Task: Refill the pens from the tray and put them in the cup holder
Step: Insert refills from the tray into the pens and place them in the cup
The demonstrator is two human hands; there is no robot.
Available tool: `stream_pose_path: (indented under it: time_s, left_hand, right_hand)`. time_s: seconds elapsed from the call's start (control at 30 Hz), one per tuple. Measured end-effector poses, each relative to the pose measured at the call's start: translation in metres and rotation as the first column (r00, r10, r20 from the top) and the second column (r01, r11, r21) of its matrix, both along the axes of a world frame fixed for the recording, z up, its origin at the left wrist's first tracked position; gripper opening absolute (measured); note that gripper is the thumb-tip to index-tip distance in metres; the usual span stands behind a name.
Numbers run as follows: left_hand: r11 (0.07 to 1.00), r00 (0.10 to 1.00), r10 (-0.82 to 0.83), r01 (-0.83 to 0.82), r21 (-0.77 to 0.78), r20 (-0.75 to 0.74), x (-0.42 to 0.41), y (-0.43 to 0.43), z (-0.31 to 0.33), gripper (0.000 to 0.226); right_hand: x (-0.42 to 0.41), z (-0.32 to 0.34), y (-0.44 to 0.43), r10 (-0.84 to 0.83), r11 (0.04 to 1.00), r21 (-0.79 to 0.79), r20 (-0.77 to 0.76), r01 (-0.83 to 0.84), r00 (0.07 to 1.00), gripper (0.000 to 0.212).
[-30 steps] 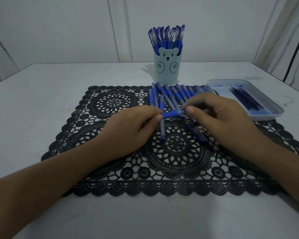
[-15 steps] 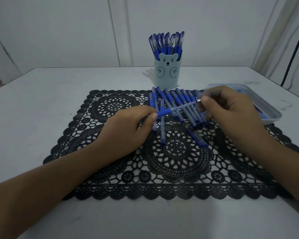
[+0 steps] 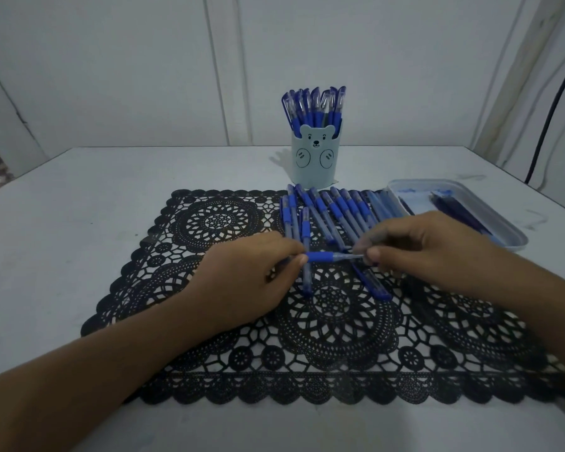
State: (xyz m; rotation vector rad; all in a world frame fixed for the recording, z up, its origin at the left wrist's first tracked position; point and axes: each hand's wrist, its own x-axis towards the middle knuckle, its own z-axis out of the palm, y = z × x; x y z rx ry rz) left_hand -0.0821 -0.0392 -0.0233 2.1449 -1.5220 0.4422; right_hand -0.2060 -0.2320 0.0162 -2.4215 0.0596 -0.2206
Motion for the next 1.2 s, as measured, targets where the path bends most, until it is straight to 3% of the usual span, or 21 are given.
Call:
stream_pose_path:
  time_s: [0.17,0.33,0.53,0.77,1.2]
  left_hand:
    - [0.999,1.000,-0.028,0.028,0.035,-0.001,0.000,0.000,0.000,0.038]
    - [0.998,1.000,-0.020,0.020,-0.056,0.009,-0.002,0.000,0.001,0.038]
    - [0.999,0.984,0.006,0.002,-0.045,0.176,-0.003,-0.001,0.001,0.036]
    - [0.987,0.967,-0.159,0.161,0.011,0.201,-0.008,-0.003,0.000,0.030]
    - [0.995,0.973,-0.090,0.096,-0.016,0.215,-0.014,0.000,0.005,0.032]
  right_hand:
    - [-0.003,0.004,-0.003,0.054,0.998,-0.017,-0.069,-0.055,0.996,0.028]
    - [-0.003,0.004,0.000,0.066,0.995,0.082,-0.032,-0.063,0.997,0.030]
    - [0.002,-0.012,0.020,-0.044,0.938,0.347,0.126,-0.003,0.991,0.016]
    - [-0.002,-0.018,0.038,-0.021,0.953,0.299,0.227,-0.050,0.974,0.011]
    - [-0.002,-0.021,0.039,0.001,0.989,0.144,0.231,-0.035,0.973,0.009]
